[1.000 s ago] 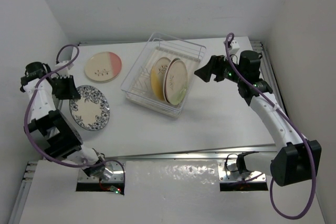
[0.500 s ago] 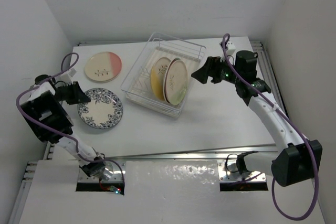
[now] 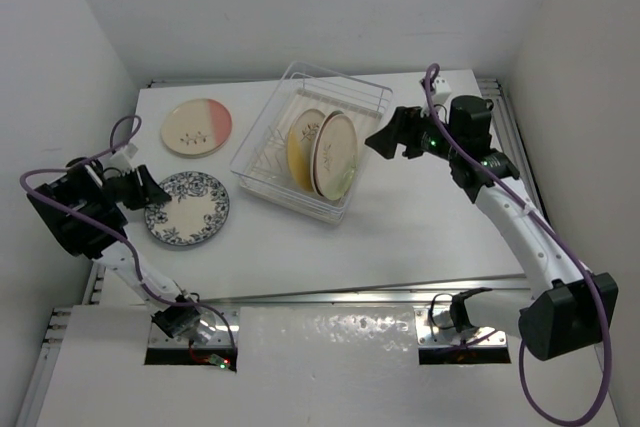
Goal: Unload the plates from the dish rack
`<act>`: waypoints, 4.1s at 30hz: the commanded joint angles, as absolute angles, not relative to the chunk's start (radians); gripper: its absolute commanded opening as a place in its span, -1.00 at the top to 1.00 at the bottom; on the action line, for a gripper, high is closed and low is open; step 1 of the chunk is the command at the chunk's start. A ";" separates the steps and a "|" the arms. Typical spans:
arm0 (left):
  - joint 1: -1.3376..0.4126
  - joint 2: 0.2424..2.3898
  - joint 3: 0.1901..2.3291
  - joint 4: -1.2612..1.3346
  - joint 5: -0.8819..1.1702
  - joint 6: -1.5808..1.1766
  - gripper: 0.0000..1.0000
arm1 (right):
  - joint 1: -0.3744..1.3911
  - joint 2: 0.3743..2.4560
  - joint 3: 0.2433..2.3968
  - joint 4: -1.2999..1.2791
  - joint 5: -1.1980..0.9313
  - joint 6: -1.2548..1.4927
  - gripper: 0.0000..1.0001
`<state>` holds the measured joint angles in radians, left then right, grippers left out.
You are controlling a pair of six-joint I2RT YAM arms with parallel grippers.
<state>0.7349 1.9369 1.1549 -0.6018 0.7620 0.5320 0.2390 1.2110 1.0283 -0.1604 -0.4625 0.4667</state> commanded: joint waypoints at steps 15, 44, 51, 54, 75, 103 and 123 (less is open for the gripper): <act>0.692 1.740 1.356 -0.608 0.589 0.456 -0.40 | 0.245 1.224 1.103 -0.184 -0.358 0.440 -0.69; -0.440 1.792 1.735 -0.744 0.078 0.184 -0.13 | 0.245 1.141 0.931 -0.272 -0.187 0.376 -0.71; -0.451 1.813 1.766 -0.736 0.115 0.146 0.58 | 0.245 1.153 0.914 -0.255 -0.196 0.377 -0.72; -0.451 1.812 1.787 -0.742 0.123 0.121 0.93 | 0.245 1.164 0.910 -0.258 -0.228 0.390 -0.72; -0.451 1.787 2.194 -0.727 -0.151 0.162 1.00 | 0.245 1.177 0.887 -0.227 -0.287 0.440 -0.70; 0.361 1.944 1.976 -0.378 0.544 -0.160 1.00 | 0.245 1.187 0.903 -0.204 -0.344 0.468 -0.69; 0.428 2.092 1.763 -0.121 0.650 -0.287 0.97 | 0.249 1.215 1.017 -0.268 -0.331 0.535 -0.64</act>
